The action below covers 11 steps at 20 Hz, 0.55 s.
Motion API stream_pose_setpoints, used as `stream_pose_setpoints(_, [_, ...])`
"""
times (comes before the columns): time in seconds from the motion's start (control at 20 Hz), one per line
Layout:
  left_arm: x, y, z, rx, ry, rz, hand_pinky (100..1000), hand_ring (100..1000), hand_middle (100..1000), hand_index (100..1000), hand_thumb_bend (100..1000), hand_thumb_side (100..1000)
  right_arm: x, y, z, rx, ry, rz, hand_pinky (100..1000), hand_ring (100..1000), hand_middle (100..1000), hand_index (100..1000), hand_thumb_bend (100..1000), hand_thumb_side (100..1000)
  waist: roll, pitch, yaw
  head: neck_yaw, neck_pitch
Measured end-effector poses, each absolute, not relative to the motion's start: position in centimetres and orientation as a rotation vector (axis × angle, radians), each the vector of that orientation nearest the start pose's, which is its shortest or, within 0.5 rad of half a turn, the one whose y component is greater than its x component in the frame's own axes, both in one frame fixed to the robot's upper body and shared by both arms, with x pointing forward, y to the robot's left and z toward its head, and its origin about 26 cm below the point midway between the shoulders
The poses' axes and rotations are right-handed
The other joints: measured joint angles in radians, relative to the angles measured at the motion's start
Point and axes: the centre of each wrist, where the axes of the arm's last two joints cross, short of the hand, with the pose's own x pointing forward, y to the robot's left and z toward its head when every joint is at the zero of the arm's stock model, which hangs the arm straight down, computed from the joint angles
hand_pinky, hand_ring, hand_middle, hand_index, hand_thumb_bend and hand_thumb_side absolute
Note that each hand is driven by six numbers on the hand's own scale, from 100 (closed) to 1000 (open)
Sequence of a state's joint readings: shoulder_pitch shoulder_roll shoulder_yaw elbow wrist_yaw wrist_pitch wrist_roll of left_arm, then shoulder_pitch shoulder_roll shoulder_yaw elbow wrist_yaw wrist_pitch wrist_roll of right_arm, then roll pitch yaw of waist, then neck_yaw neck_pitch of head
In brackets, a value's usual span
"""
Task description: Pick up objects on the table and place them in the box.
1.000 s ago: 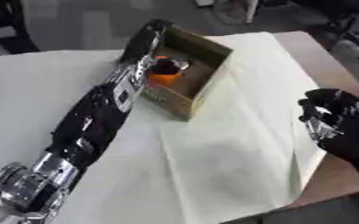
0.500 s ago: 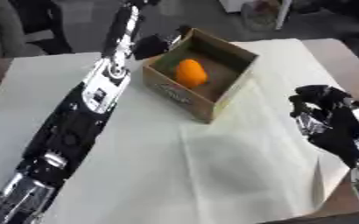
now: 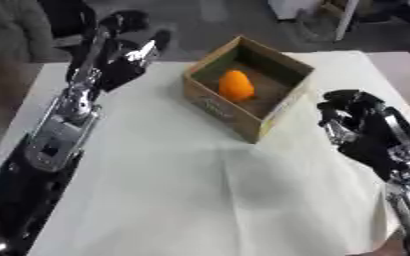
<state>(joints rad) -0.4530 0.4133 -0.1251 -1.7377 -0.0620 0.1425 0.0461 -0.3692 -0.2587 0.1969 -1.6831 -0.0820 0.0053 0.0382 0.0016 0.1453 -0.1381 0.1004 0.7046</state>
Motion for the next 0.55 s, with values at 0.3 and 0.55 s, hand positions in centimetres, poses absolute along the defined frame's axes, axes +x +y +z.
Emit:
stream_pose_setpoints(0.3, [33.2, 26.8, 16.3, 0.218, -1.970, -0.440, 687, 823, 637, 781, 419, 618, 34.3, -21.2, 12.4, 0.104, -1.965, 0.446, 616, 758, 526, 715, 100, 152, -0.009, -0.006, 0.027, -0.005, 0.006])
stream_pose_setpoints(0.55, [32.6, 27.6, 14.7, 0.200, -1.957, -0.373, 680, 816, 630, 776, 407, 634, 34.2, -21.5, 12.2, 0.095, -1.956, 0.444, 615, 758, 526, 716, 100, 145, -0.016, -0.010, 0.032, -0.006, 0.012])
